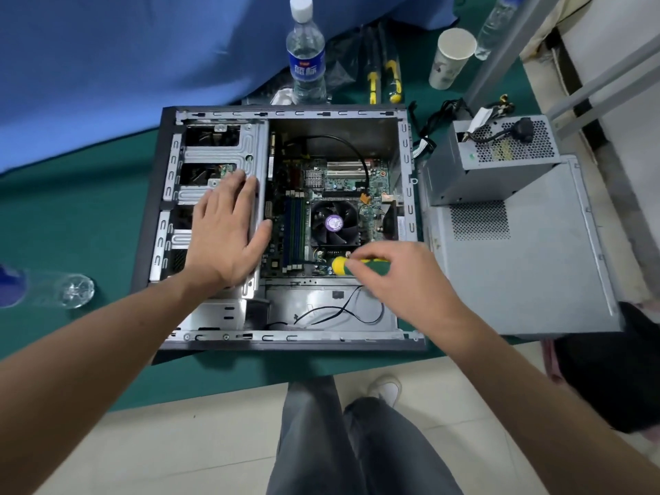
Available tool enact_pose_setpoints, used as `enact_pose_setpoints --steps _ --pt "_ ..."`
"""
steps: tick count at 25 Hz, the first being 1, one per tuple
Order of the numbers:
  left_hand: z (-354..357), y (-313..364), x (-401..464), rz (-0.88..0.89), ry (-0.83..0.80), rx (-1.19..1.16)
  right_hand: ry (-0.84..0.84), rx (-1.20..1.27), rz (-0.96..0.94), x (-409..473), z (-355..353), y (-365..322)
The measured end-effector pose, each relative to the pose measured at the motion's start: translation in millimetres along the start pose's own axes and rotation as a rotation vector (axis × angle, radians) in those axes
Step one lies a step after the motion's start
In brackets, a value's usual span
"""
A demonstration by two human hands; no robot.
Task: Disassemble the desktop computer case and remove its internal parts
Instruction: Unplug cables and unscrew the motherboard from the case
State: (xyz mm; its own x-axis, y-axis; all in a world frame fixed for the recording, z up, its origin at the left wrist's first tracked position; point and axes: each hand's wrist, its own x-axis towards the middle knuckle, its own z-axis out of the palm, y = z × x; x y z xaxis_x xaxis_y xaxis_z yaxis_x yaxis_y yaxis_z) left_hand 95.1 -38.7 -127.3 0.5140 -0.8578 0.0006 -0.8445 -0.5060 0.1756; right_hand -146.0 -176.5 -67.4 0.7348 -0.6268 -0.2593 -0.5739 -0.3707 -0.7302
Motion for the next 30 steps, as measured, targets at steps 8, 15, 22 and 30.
enact_pose_setpoints --steps 8,15,22,30 --pt "1 -1 1 -0.006 -0.004 -0.003 -0.103 -0.309 0.005 16 25 -6" --pt "-1 0 1 -0.017 -0.014 0.006 -0.117 -0.308 -0.013 21 26 -4" --pt "-1 1 1 -0.02 -0.004 0.001 -0.213 -0.489 -0.108 34 24 -28" --pt "-6 3 0 -0.028 -0.019 -0.012 -0.294 -0.527 0.014 77 48 -97"
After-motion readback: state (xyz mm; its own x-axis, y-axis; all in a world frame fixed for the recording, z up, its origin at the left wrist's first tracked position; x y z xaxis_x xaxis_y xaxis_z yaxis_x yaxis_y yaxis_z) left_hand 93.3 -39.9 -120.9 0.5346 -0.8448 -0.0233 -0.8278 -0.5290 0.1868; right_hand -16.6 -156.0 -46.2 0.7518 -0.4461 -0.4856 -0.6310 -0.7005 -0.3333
